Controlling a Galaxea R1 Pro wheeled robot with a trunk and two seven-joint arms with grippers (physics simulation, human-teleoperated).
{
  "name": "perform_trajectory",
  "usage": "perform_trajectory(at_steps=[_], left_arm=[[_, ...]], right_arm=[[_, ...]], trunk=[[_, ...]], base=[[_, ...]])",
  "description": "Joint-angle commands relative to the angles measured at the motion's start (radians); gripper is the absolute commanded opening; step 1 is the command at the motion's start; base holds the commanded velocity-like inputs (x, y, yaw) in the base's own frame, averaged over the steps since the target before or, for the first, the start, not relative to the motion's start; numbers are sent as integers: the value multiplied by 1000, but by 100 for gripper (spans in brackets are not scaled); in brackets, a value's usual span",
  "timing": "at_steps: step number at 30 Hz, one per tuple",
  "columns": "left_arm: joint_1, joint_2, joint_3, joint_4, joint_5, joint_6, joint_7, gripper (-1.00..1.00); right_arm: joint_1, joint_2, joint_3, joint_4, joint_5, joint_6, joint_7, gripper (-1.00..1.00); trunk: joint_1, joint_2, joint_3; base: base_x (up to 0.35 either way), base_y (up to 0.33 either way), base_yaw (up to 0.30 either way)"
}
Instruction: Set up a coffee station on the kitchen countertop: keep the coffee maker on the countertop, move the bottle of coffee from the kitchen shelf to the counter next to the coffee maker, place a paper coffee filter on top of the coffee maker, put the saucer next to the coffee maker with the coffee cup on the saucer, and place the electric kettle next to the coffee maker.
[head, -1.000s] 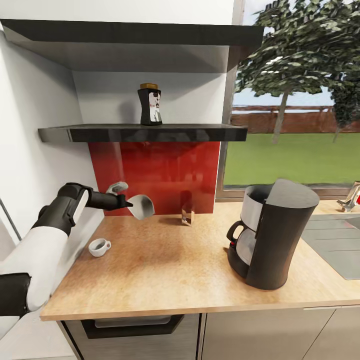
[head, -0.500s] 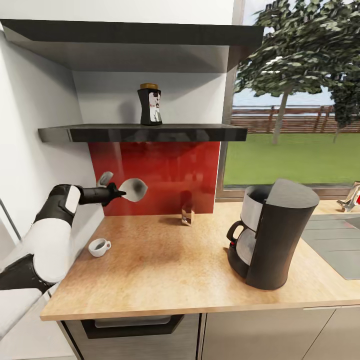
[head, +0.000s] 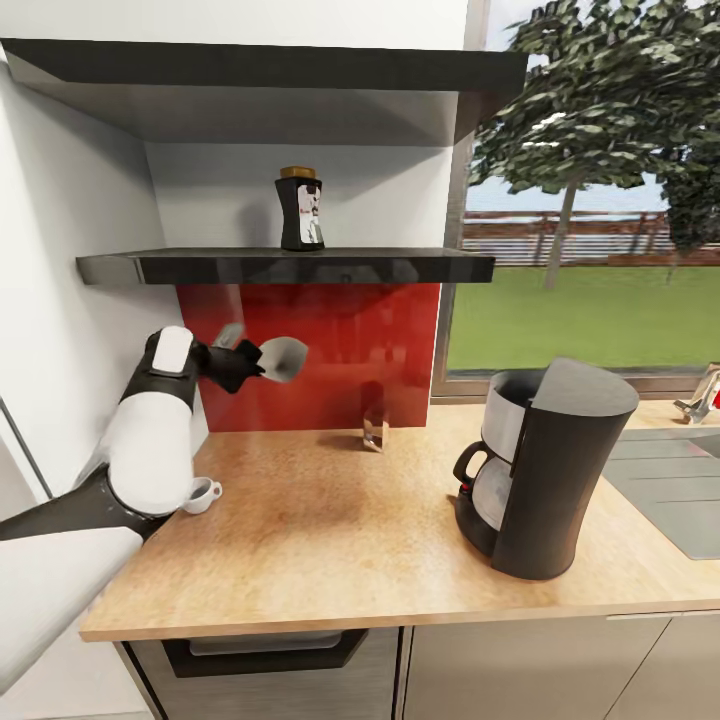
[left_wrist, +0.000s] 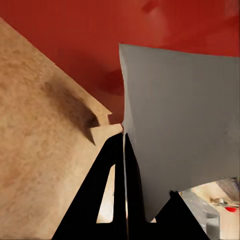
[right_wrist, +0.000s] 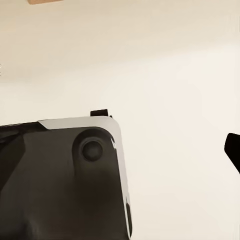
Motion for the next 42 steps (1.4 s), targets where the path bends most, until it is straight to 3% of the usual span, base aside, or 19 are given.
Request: perform_trajectory(at_steps=[1,2,7,10,14,15,19,20,21,26,33,42], left_arm=[[-18,-6,6,1,61,-21,98,-100],[-36,-9,5,5,102,-46,182,-100],[-83,-33,4,11,172,-93,377,-100],[-109,-44,5,12,187,-99,450,-100],[-115,-46,6,12,202,-101,502,-100],[-114,-45,7,11,267,-119,543,-100],[-103,-41,7,10,418,-137,620,-100],[-103,-40,7,9,438,-140,634,-100],[-100,-40,6,6,497,-163,687,-100],[-100,-39,7,3,529,-207,730,-100],[-99,-35,6,3,584,-213,735,-100],[-99,-35,7,3,589,-213,735,-100]], right_arm=[[0,0,-1,1,-9,-4,1,100],[0,0,-1,1,-9,-4,1,100],[0,0,-12,1,-10,-4,1,100],[0,0,-59,1,-9,-4,1,100],[0,1,-76,1,-9,-4,2,100],[0,1,-79,1,-9,-4,2,100],[0,1,-80,1,-9,-4,2,100],[0,1,-80,1,-9,-4,2,100],[0,1,-80,1,-9,-4,2,100],[0,1,-80,1,-9,-4,1,100],[0,1,-80,1,-9,-4,2,100],[0,2,-80,1,-9,-4,2,100]], trunk=[[0,-1,-1],[0,-1,-1],[0,-1,-1],[0,-1,-1],[0,-1,-1],[0,-1,-1],[0,-1,-1],[0,-1,-1],[0,-1,-1],[0,-1,-1],[0,-1,0],[0,-1,7]], base=[[0,0,0],[0,0,0],[0,0,0],[0,0,0],[0,0,-1],[0,0,-159],[0,0,-227],[0,0,-252],[0,0,-262],[0,0,-266],[0,0,-267],[0,0,-255]])
